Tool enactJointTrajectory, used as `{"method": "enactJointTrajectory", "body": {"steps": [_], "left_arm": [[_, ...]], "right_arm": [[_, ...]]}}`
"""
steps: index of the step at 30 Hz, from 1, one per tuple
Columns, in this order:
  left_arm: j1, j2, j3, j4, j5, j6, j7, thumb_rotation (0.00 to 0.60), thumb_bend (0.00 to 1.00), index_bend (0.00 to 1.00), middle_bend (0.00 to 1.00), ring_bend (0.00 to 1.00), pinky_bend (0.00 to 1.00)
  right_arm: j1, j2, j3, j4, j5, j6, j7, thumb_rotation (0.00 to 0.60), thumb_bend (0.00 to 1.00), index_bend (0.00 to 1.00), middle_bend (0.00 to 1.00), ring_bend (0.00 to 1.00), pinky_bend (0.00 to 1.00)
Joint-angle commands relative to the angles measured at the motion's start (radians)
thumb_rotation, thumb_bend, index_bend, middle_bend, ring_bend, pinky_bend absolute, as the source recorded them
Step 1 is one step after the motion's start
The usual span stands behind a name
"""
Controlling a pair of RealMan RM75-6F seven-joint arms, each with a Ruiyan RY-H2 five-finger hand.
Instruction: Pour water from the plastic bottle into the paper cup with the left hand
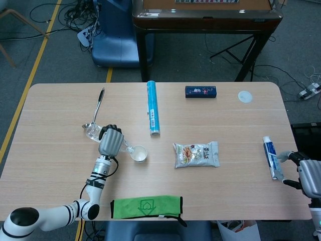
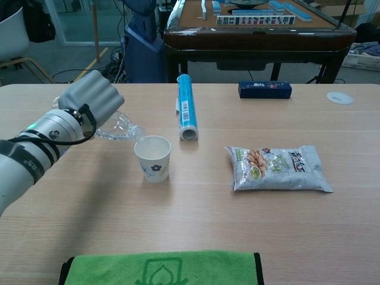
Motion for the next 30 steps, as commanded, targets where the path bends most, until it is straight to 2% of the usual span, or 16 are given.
{"method": "enactJointTrajectory", "body": {"steps": [1, 7, 23, 30], "left_arm": [[-0.002, -0.008, -0.001, 0.009, -0.001, 0.001, 0.013, 0.600, 0.04, 0.57, 0.54, 0.55, 0.83], [-0.007, -0.026, -0.005, 0.027, -0.006, 0.005, 0.050, 0.600, 0.04, 0.56, 0.54, 0.55, 0.83], [-0.002, -0.038, 0.003, 0.054, 0.027, 0.014, 0.049, 0.600, 0.04, 0.56, 0.54, 0.55, 0.83], [0.021, -0.047, -0.024, 0.032, -0.010, 0.027, 0.040, 0.600, 0.04, 0.56, 0.54, 0.55, 0.83]], "right_arm": [[0.001, -0.001, 0.000, 0.000, 0.001, -0.003, 0.000, 0.600, 0.23, 0.45, 0.50, 0.41, 0.66], [0.002, 0.000, -0.001, 0.000, 0.001, -0.006, 0.000, 0.600, 0.23, 0.45, 0.50, 0.41, 0.66], [0.001, 0.002, -0.003, -0.002, 0.000, -0.007, 0.000, 0.600, 0.23, 0.45, 0.50, 0.41, 0.66], [0.001, 0.001, -0.002, -0.002, 0.002, -0.007, -0.001, 0.600, 0.23, 0.45, 0.50, 0.41, 0.66]]}}
